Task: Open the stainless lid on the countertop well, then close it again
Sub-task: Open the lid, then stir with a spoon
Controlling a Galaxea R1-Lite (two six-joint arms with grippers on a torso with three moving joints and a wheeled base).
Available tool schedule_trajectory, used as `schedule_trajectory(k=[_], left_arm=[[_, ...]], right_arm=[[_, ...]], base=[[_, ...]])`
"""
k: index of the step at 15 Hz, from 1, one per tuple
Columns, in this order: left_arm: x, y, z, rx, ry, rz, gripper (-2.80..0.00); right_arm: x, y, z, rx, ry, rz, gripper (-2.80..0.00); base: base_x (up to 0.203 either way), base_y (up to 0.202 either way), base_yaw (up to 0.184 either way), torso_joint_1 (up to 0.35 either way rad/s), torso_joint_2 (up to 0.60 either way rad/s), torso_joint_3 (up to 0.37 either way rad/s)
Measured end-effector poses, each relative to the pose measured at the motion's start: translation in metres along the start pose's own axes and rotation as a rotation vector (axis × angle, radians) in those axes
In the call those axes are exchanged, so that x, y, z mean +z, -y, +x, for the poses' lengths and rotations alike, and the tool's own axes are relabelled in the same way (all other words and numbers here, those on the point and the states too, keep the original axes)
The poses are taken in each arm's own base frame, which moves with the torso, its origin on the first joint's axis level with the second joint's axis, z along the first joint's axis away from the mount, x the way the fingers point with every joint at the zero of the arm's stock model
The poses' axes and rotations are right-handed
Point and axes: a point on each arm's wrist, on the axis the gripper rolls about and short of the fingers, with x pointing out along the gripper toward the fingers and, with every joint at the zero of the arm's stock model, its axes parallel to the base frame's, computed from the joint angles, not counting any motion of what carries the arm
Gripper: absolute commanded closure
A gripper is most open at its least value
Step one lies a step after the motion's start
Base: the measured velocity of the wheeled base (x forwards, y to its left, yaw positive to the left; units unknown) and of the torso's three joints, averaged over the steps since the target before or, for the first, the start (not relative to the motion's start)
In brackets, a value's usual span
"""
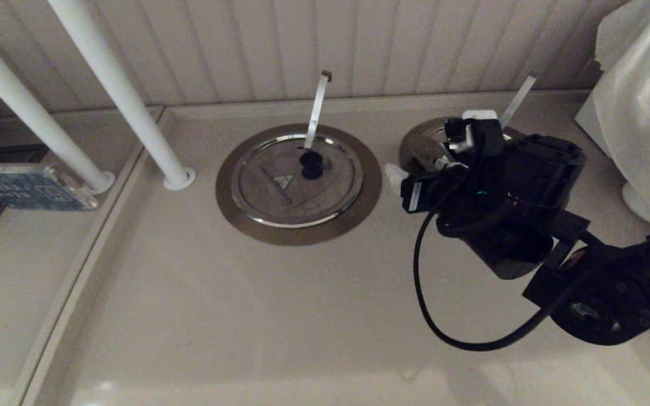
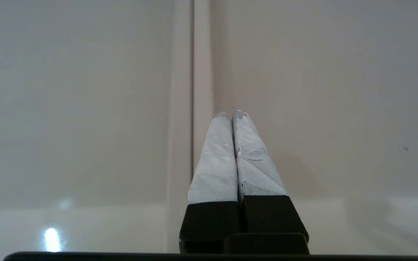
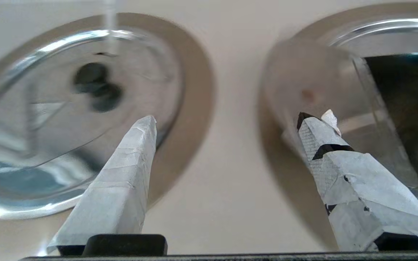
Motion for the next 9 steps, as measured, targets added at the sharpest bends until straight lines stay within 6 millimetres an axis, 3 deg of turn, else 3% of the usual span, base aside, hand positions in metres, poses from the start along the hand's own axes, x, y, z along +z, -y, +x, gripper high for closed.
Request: schedule_trajectory(k=[4,6,9], left_arm=[[0.000,0.000,0.000,0.000,0.001,0.000,0.00],[0.000,0.000,0.000,0.000,0.000,0.000,0.00],[0.000,0.000,0.000,-0.001,0.000,0.000,0.00]], right_arm=[[0.019,-0.014,-0.027,0.075,0.008,0.019,-2.80],[0.033,-0.011,-0.038,0.082,0.015,0.016,-2.80],[0.054,0.035,-0.021,-0.078,0.062,-0.037,-2.80]], base=[[0.000,0.000,0.000,0.000,0.00,0.000],[0.000,0.000,0.000,0.000,0.00,0.000],[0.000,0.000,0.000,0.000,0.00,0.000]])
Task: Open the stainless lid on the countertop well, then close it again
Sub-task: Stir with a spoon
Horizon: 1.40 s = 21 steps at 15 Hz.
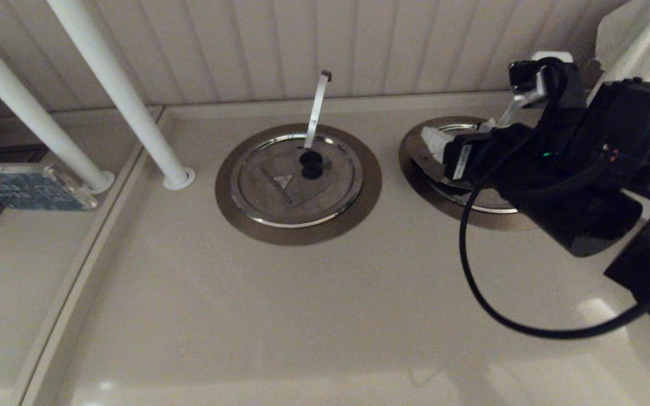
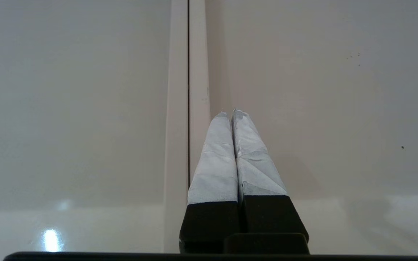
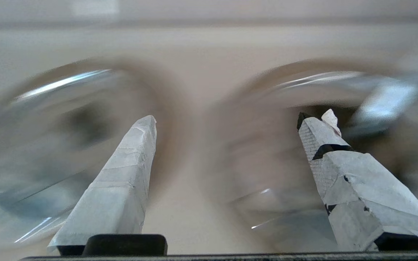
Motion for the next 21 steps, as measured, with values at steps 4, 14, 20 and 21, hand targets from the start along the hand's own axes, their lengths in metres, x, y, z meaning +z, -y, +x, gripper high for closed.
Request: schedule_trajectory(k=[4,14,20,21], left_arm=[[0.000,0.000,0.000,0.001,0.000,0.000,0.00],[0.000,0.000,0.000,0.001,0.000,0.000,0.00],[0.000,0.000,0.000,0.001,0.000,0.001,0.00],[0.000,0.000,0.000,0.001,0.000,0.000,0.00]], right_arm=[[0.005,0.084,0.051,-0.267,-0.052,-0.052,-2.80],[-0.003,0.142,0.139,-0.330,-0.271,0.062,-2.80],[-0.043,0.153,0.181,-0.296,-0.214,0.078,-2.80],[-0.048,0.153,0.184,-0.288,-0.204,0.079,-2.80]], base=[[0.000,0.000,0.000,0.000,0.00,0.000],[0.000,0.000,0.000,0.000,0.00,0.000],[0.000,0.000,0.000,0.000,0.00,0.000],[0.000,0.000,0.000,0.000,0.00,0.000]])
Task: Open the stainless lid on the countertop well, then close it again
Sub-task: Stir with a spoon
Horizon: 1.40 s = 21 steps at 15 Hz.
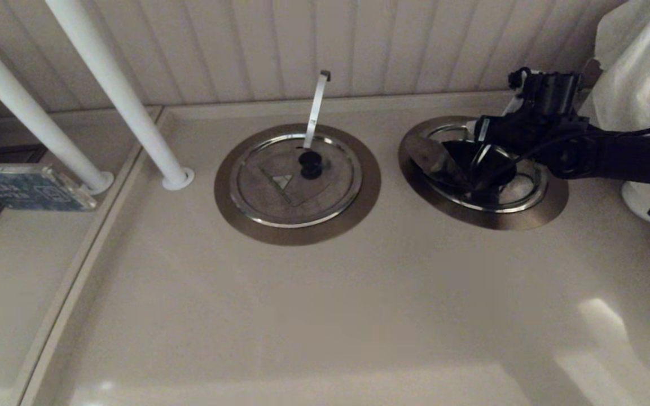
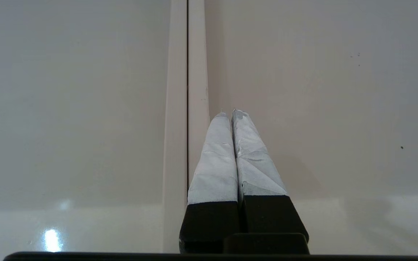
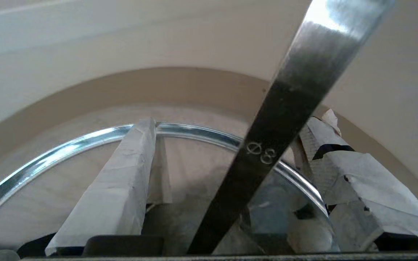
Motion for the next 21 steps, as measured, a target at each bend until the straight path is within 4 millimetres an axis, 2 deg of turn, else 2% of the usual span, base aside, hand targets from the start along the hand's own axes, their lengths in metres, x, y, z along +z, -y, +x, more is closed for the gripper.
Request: schedule_trajectory(k=[3,4,13,18,21], left_arm=[[0.000,0.000,0.000,0.000,0.000,0.000,0.00],[0.000,0.000,0.000,0.000,0.000,0.000,0.00],[0.000,0.000,0.000,0.000,0.000,0.000,0.00],[0.000,0.000,0.000,0.000,0.000,0.000,0.00],[0.000,0.000,0.000,0.000,0.000,0.000,0.00]], right_arm=[[-0.006,-0.001,0.007,0.031,0.032,0.006,-2.80],[-0.006,-0.001,0.009,0.031,0.061,0.011,0.00],[0.000,0.000,0.008,0.028,0.099,0.015,0.00],[0.024,0.001,-0.010,0.032,0.144,0.022,0.00],[0.035,0.004,-0.031,0.035,0.136,0.024,0.00]], base=[[0.000,0.000,0.000,0.000,0.00,0.000],[0.000,0.000,0.000,0.000,0.00,0.000],[0.000,0.000,0.000,0.000,0.00,0.000],[0.000,0.000,0.000,0.000,0.00,0.000],[0.000,0.000,0.000,0.000,0.00,0.000]])
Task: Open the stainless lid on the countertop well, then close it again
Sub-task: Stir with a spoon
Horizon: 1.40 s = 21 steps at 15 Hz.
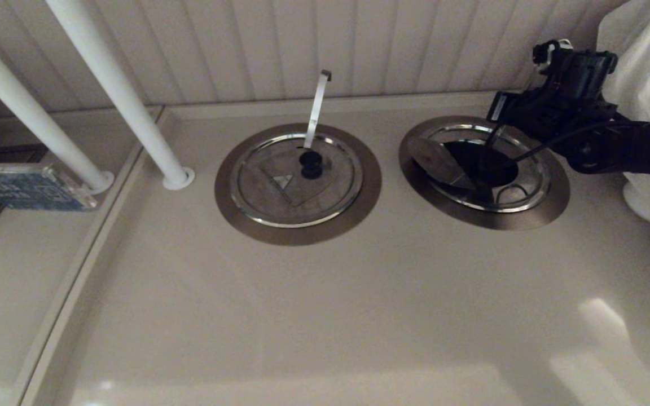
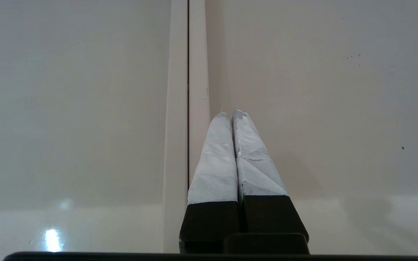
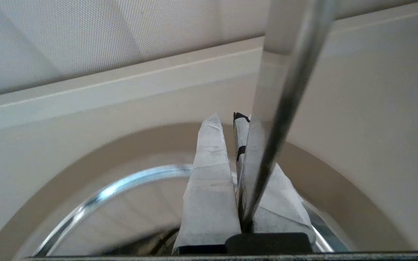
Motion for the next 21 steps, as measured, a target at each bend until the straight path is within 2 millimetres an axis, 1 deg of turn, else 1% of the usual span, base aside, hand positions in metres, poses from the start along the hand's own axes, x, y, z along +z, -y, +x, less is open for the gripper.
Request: schedule_trajectory(k=[4,6,8,11,15,18,21], left_arm=[[0.000,0.000,0.000,0.000,0.000,0.000,0.00],[0.000,0.000,0.000,0.000,0.000,0.000,0.00],[0.000,0.000,0.000,0.000,0.000,0.000,0.00],[0.000,0.000,0.000,0.000,0.000,0.000,0.00],[0.000,0.000,0.000,0.000,0.000,0.000,0.00],[0.000,0.000,0.000,0.000,0.000,0.000,0.00],[0.000,0.000,0.000,0.000,0.000,0.000,0.00]], right_arm=[[0.013,0.003,-0.039,0.048,-0.046,-0.004,0.00],[0.021,0.004,-0.052,0.076,-0.047,-0.005,0.00],[0.024,0.003,-0.060,0.097,-0.053,-0.010,0.00],[0.021,0.001,-0.060,0.101,-0.062,-0.013,0.00],[0.014,-0.001,-0.048,0.104,-0.064,-0.010,0.00],[0.012,-0.014,-0.038,0.131,-0.048,0.009,0.00],[0.011,-0.028,-0.038,0.167,-0.047,0.024,0.00]], base=[[0.000,0.000,0.000,0.000,0.00,0.000],[0.000,0.000,0.000,0.000,0.00,0.000],[0.000,0.000,0.000,0.000,0.00,0.000],[0.000,0.000,0.000,0.000,0.00,0.000],[0.000,0.000,0.000,0.000,0.00,0.000],[0.000,0.000,0.000,0.000,0.00,0.000],[0.000,0.000,0.000,0.000,0.00,0.000]])
